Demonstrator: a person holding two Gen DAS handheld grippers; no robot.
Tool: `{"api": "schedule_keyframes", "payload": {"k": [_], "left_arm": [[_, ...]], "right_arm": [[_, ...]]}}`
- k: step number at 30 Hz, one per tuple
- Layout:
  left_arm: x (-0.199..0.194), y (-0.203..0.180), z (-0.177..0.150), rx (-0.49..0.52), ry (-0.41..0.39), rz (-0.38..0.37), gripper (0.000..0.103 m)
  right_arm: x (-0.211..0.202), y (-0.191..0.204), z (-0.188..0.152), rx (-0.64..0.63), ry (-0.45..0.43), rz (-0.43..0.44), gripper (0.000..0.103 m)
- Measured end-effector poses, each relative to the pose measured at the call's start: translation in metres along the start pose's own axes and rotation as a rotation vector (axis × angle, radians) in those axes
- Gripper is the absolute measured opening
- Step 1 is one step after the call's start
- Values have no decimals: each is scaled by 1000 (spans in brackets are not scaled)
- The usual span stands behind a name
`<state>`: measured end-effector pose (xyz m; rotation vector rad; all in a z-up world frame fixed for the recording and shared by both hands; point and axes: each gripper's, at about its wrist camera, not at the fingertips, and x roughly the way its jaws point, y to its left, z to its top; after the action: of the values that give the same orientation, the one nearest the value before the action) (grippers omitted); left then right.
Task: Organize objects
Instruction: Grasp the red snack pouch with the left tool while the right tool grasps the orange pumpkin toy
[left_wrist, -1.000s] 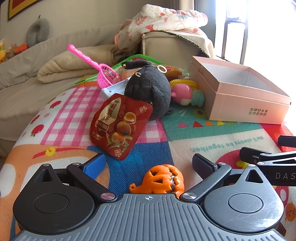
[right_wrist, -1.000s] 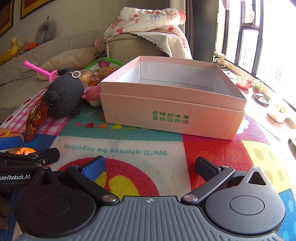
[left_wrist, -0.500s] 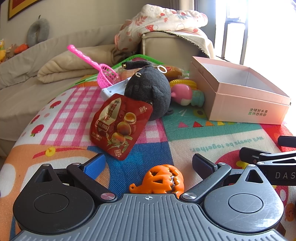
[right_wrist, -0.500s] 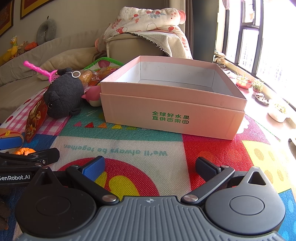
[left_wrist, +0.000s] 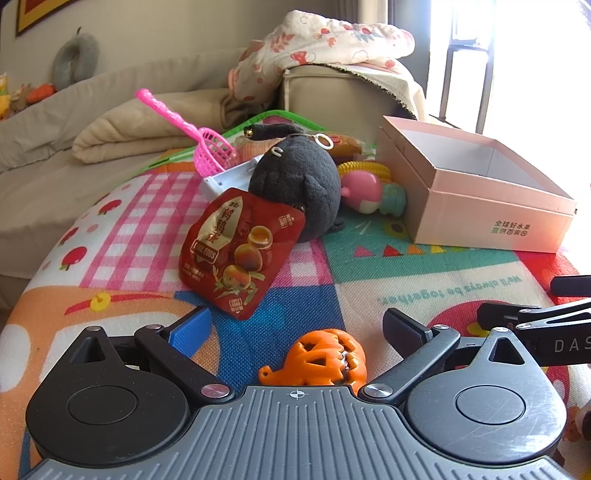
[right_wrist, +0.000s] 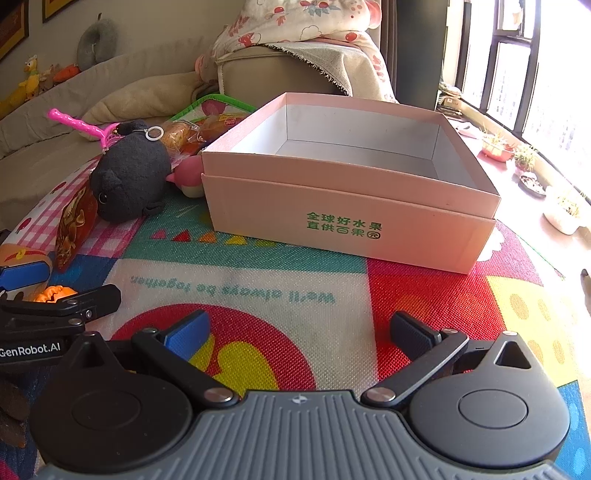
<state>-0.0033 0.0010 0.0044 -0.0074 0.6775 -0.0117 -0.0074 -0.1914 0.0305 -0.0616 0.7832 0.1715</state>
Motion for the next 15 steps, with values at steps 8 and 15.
{"api": "schedule_keyframes", "payload": {"k": [8, 15], "left_arm": [[-29, 27, 14, 38, -136, -51, 102], [-9, 58, 32, 144, -140, -107, 101]], "right_arm": [[1, -1, -1, -12, 8, 10, 103], [0, -3, -3, -25, -1, 24, 103]]}}
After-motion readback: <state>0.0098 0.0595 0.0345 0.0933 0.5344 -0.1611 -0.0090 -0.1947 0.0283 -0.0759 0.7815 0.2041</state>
